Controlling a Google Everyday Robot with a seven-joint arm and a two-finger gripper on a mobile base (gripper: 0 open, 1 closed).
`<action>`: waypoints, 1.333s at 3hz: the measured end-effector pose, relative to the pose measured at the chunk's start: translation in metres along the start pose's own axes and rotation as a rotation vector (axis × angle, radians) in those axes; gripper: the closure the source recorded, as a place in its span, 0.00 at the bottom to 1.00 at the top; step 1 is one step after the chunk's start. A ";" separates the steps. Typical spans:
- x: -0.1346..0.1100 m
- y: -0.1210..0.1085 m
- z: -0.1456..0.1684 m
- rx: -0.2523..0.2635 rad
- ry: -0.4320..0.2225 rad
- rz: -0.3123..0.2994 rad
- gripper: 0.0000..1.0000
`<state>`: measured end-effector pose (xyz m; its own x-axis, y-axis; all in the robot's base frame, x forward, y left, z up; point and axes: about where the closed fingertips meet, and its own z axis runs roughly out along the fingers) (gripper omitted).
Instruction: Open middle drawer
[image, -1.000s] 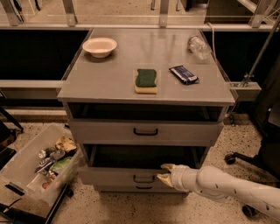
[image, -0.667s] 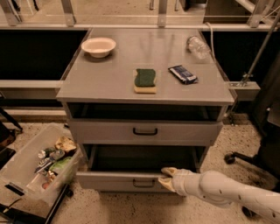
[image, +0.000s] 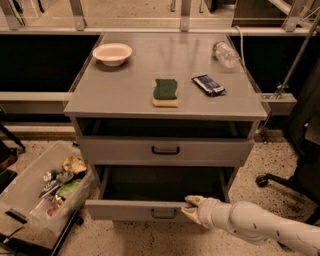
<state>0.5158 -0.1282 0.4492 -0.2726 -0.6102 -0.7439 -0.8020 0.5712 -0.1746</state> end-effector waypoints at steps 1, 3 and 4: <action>-0.001 0.001 -0.002 0.000 0.000 0.000 1.00; 0.005 0.029 -0.027 0.038 -0.002 0.023 1.00; 0.017 0.057 -0.046 0.075 -0.004 0.046 1.00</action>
Offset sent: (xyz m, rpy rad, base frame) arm -0.4781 -0.0308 -0.0022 0.0481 -0.1455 -0.5457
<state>0.4413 -0.1309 0.4563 -0.3058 -0.5800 -0.7551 -0.7467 0.6381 -0.1877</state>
